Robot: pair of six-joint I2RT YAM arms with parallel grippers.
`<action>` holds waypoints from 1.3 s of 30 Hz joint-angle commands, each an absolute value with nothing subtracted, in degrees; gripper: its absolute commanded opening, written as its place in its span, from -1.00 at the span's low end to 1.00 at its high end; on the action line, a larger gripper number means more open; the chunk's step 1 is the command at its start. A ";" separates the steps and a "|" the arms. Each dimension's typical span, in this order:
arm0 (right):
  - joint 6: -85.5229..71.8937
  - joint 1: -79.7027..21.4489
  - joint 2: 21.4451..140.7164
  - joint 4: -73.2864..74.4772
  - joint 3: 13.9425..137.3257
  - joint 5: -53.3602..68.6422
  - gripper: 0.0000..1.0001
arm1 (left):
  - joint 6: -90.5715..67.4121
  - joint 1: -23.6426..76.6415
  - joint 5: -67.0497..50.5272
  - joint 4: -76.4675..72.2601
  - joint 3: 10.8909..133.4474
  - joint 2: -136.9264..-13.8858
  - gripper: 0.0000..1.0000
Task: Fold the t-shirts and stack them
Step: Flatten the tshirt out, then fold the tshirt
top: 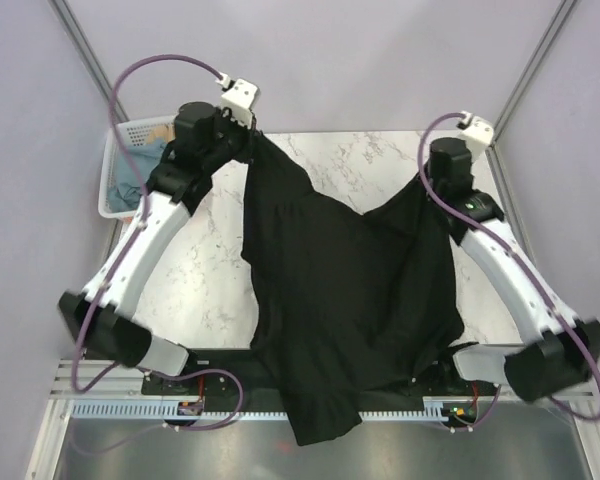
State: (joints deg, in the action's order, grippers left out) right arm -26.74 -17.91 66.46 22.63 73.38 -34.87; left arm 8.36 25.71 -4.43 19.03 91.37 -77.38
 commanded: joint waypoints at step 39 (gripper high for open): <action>-31.55 9.14 124.02 -13.98 90.80 8.52 -1.00 | 11.25 14.94 -21.01 6.50 102.05 -115.06 -0.95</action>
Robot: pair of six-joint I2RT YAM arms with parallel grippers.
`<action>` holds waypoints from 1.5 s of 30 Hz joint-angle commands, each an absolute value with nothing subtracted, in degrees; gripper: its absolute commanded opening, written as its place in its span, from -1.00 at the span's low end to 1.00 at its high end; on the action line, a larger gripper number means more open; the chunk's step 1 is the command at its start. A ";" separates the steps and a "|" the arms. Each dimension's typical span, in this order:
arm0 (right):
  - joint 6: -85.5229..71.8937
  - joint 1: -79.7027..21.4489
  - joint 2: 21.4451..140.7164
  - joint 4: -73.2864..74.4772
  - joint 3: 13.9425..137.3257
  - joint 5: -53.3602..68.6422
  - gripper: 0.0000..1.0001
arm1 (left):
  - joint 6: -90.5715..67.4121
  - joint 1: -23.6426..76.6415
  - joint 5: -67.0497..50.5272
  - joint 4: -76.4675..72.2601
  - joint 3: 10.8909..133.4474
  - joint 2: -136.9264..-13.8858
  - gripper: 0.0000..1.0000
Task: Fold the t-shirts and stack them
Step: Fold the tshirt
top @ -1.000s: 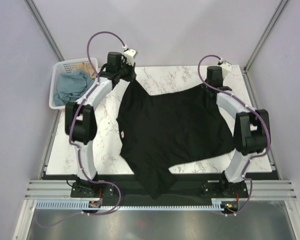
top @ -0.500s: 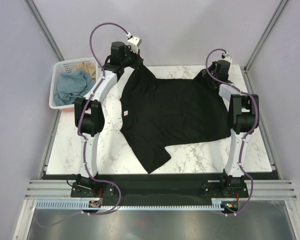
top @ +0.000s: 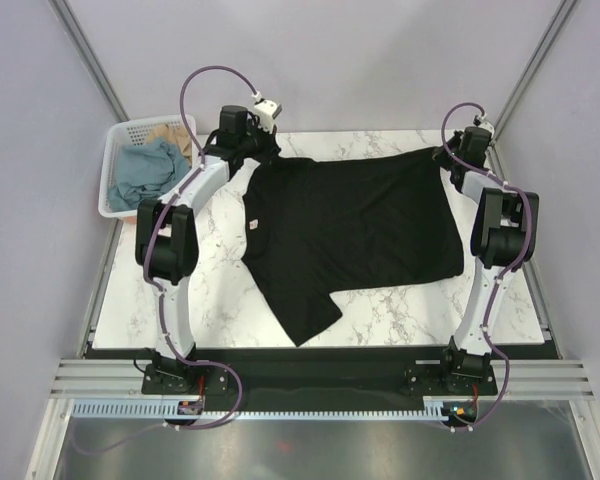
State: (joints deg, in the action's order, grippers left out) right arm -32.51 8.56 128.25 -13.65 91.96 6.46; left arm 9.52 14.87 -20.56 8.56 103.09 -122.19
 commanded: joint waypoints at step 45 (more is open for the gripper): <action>-35.25 12.48 110.48 -8.26 68.73 10.81 -1.00 | -4.66 17.58 -21.98 18.19 66.71 -92.55 -0.95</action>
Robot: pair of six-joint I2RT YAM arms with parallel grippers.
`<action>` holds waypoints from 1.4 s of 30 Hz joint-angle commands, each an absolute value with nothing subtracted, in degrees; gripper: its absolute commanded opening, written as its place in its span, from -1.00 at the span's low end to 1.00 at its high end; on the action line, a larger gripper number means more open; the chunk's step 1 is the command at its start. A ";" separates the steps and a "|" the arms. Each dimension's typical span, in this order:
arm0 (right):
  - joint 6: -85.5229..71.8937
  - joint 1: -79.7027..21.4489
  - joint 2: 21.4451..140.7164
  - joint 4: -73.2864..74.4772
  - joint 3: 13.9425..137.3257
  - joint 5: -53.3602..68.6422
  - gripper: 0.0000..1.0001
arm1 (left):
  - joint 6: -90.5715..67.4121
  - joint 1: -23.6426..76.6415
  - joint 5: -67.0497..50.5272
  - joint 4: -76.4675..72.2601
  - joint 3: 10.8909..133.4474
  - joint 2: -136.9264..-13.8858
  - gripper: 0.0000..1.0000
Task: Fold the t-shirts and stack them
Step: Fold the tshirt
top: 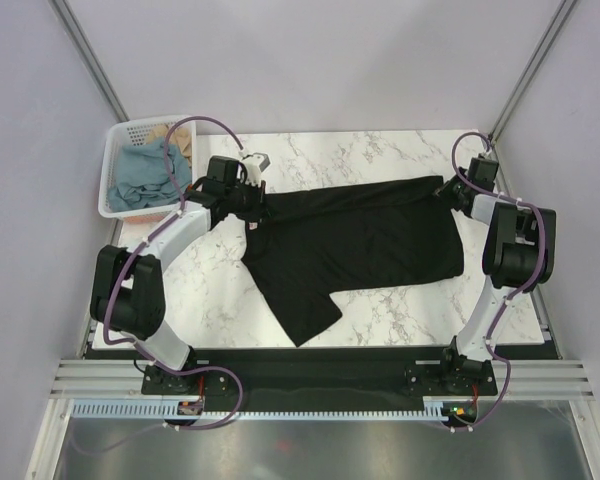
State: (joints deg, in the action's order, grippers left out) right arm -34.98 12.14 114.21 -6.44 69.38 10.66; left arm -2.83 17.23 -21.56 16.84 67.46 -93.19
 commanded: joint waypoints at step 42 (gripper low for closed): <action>-34.54 14.94 106.00 -3.08 63.99 7.73 -1.00 | -8.96 20.92 -22.06 30.32 63.81 -95.36 -0.95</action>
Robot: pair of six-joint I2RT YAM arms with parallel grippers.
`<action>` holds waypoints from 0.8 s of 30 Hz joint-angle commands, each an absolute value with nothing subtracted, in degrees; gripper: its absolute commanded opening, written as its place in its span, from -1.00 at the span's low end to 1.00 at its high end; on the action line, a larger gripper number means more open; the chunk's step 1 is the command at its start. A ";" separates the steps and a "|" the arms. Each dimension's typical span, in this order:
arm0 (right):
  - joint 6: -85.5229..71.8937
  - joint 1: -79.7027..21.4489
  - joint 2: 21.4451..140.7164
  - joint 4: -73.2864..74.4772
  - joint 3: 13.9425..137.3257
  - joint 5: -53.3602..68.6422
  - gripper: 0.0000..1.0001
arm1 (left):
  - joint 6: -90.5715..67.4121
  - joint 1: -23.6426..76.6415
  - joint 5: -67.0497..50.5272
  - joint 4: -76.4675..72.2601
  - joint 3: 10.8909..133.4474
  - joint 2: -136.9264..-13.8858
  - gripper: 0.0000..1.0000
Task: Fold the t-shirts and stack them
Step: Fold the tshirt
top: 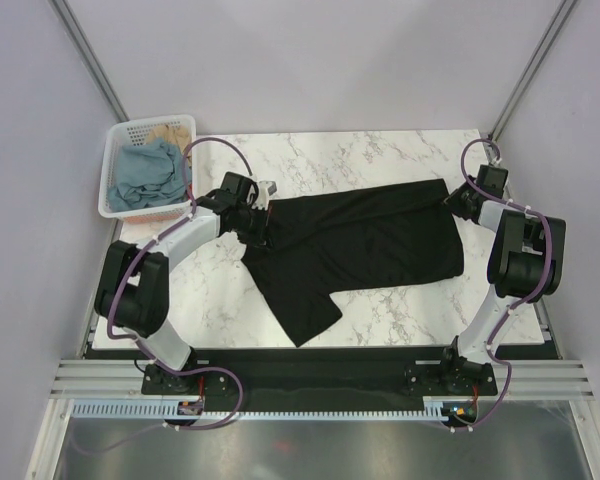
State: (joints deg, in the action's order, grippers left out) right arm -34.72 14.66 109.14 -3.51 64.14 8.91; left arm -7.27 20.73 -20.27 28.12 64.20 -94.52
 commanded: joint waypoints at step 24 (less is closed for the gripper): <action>-34.80 12.83 106.69 10.21 70.49 4.73 -0.32 | -12.04 19.87 -4.58 33.31 86.12 -111.60 -0.18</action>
State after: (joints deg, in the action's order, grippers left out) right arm -35.66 13.89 104.38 13.69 67.99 0.80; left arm -9.63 20.62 -7.42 33.21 81.38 -106.83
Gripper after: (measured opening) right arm 0.340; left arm 0.417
